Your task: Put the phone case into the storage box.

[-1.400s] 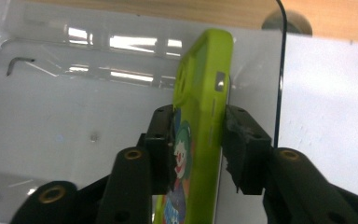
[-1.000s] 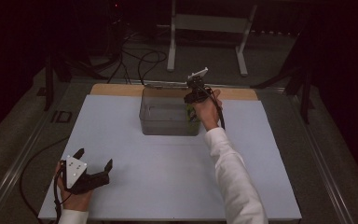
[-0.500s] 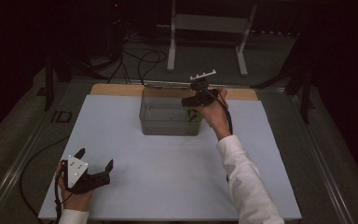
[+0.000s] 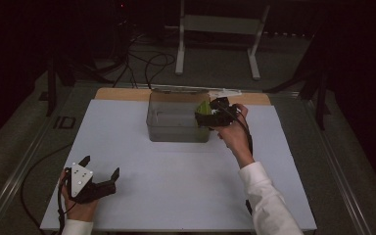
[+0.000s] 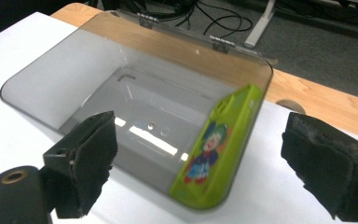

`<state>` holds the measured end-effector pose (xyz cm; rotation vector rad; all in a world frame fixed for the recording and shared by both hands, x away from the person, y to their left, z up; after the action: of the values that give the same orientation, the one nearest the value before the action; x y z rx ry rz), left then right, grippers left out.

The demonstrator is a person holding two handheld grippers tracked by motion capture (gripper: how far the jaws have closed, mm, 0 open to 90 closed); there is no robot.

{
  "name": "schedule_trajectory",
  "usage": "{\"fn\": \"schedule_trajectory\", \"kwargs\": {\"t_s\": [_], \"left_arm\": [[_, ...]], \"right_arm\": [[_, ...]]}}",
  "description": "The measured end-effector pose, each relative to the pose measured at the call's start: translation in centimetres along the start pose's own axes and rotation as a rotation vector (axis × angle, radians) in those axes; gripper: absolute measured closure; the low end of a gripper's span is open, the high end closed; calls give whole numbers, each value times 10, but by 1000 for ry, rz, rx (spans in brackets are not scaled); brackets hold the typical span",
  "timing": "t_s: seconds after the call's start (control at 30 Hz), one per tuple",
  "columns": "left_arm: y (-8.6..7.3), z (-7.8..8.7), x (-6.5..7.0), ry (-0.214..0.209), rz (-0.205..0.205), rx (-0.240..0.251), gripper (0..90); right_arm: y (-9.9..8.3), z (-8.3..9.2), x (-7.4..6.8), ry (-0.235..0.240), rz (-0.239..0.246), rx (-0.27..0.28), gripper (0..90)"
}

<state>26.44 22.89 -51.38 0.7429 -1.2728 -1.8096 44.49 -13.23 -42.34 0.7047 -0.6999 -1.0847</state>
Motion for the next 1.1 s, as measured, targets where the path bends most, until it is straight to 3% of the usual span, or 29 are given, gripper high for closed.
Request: {"fn": "schedule_trajectory", "kwargs": {"t_s": [0.13,0.53,0.67,0.7,0.87,1.1], "left_arm": [[0,0,1,-7,1,-3,0],[-1,-2,2,-30,8,-17,0],[-1,-1,2,-35,13,-16,0],[-1,-1,2,-39,15,-18,0],[1,-1,2,-73,42,-9,0],[7,4,1,-102,47,12,0]], "right_arm": [[-9,9,2,10,-13,4,102],[-46,46,7,23,17,55,95],[-61,54,12,30,3,92,96],[-75,61,14,43,9,123,95],[-102,73,24,-11,34,139,96],[-126,87,30,-23,24,219,107]]}}
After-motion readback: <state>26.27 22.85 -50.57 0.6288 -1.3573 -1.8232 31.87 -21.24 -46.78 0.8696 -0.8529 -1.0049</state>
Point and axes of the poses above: each handheld gripper's, and its own axes: z roughly backward along the jaws, y roughly out of its top, x roughly to its right, the point moved 4 cm from there along -z, roughly forward along the jaws, and after that the axes turned 13 degrees about -y, right-handed, at the moved point
